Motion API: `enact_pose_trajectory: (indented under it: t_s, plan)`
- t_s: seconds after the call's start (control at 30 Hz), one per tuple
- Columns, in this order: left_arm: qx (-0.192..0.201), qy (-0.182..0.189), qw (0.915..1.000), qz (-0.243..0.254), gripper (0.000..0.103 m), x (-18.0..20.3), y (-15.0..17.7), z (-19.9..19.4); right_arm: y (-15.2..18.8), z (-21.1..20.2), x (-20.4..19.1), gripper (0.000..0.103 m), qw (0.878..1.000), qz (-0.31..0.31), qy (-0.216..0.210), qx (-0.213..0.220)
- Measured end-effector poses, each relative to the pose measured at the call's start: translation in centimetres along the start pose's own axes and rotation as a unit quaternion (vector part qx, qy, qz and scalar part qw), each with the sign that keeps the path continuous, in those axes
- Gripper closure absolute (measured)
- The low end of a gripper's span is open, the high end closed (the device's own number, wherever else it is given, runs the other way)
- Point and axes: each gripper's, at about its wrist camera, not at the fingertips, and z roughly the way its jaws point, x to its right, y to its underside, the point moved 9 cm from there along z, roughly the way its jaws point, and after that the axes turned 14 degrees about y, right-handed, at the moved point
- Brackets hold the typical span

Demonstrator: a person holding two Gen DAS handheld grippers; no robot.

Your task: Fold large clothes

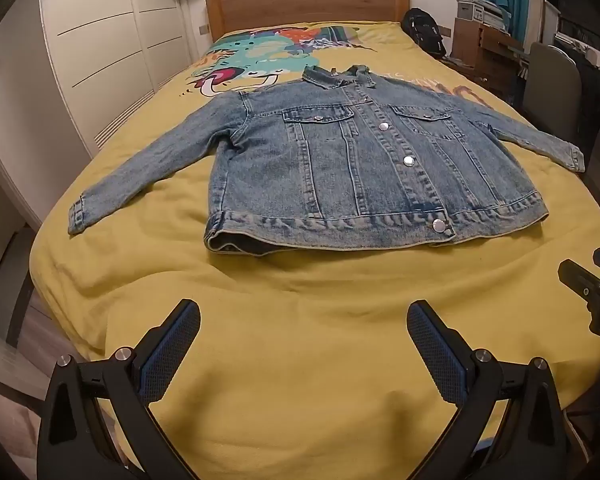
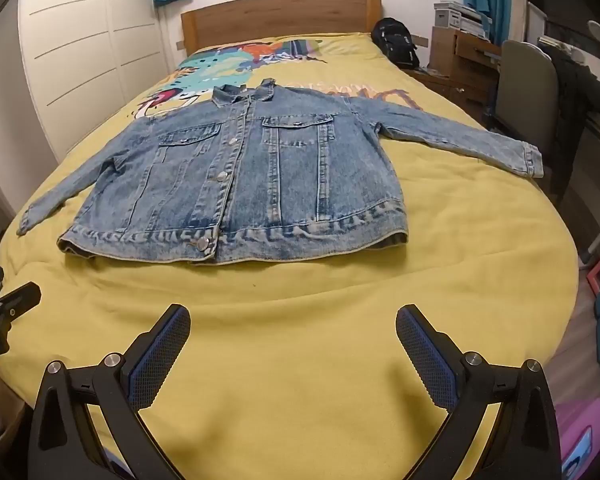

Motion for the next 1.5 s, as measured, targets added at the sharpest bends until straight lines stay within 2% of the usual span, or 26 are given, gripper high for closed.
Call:
enact_pose_trajectory:
  t_s: [1.5]
  plan:
    - [-0.004,0.008,0.9999,-0.005,0.001,0.78,0.64,0.86,0.45,0.7,0.15,0.0,1.0,0.004,-0.005,-0.012]
